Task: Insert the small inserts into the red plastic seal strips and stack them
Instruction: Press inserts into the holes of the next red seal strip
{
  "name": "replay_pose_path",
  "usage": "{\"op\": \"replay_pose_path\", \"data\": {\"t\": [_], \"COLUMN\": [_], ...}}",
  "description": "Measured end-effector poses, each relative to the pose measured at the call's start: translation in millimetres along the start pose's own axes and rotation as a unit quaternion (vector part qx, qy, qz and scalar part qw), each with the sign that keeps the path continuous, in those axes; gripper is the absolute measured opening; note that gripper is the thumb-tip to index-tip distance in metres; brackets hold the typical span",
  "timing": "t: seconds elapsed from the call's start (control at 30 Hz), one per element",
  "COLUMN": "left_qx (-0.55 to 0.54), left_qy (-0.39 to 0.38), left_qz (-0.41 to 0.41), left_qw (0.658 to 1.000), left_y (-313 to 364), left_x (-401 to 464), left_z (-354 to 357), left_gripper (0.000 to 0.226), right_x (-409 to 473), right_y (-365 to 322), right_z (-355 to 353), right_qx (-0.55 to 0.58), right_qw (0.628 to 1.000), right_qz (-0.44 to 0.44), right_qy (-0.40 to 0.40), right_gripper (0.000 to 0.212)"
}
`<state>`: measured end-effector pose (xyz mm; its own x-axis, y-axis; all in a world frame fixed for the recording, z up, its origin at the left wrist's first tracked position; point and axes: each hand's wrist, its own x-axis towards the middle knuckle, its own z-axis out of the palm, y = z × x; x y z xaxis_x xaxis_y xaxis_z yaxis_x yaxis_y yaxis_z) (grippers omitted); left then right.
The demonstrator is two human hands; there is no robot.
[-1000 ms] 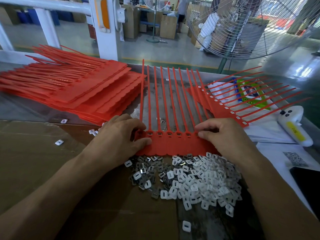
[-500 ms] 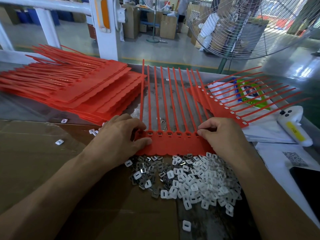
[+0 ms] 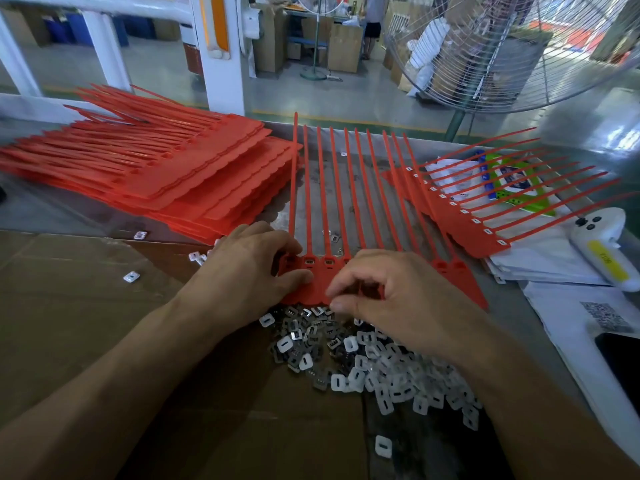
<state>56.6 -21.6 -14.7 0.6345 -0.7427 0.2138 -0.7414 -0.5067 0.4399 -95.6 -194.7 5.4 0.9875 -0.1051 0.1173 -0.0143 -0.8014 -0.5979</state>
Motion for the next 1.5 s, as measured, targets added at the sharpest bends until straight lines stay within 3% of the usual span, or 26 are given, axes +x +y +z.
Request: {"op": "replay_pose_path", "data": {"t": [0.33,0.57,0.87,1.07,1.23,1.33,1.5], "left_qx": [0.001,0.001,0.011,0.007,-0.091,-0.190,-0.215], "left_qy": [-0.013,-0.018,-0.018,-0.005,0.063,0.037,0.017], "left_qz": [-0.004,-0.007,-0.004,0.007,0.052,0.087,0.098], "left_qw": [1.000,1.000,1.000,1.000,0.993,0.977,0.972], "left_y": [3,4,3,0,4,14,20], "left_x": [-1,-2,-2,-2,-1,-3,-4], "left_z": [-3,-5,-4,-1,1,-3,-1], "left_gripper": [0.055,0.061,0.050,0.048,0.023,0.008,0.002], "right_x": [6,9,6,3,2,1,1], "right_y": [-18,-17,-18,-7,3,4,0], "right_z": [26,30,26,16,12,12,13], "right_qx": [-0.079,-0.101,-0.028,0.076,0.105,0.111,0.117], "right_qw": [0.991,0.991,0.997,0.997,0.990,0.989,0.988], "right_qz": [-0.087,-0.079,-0.056,0.018,0.063,0.058,0.047], "right_qy": [-0.056,-0.033,-0.035,0.020,0.066,0.075,0.093], "right_gripper": [0.029,0.018,0.008,0.008,0.008,0.006,0.004]}}
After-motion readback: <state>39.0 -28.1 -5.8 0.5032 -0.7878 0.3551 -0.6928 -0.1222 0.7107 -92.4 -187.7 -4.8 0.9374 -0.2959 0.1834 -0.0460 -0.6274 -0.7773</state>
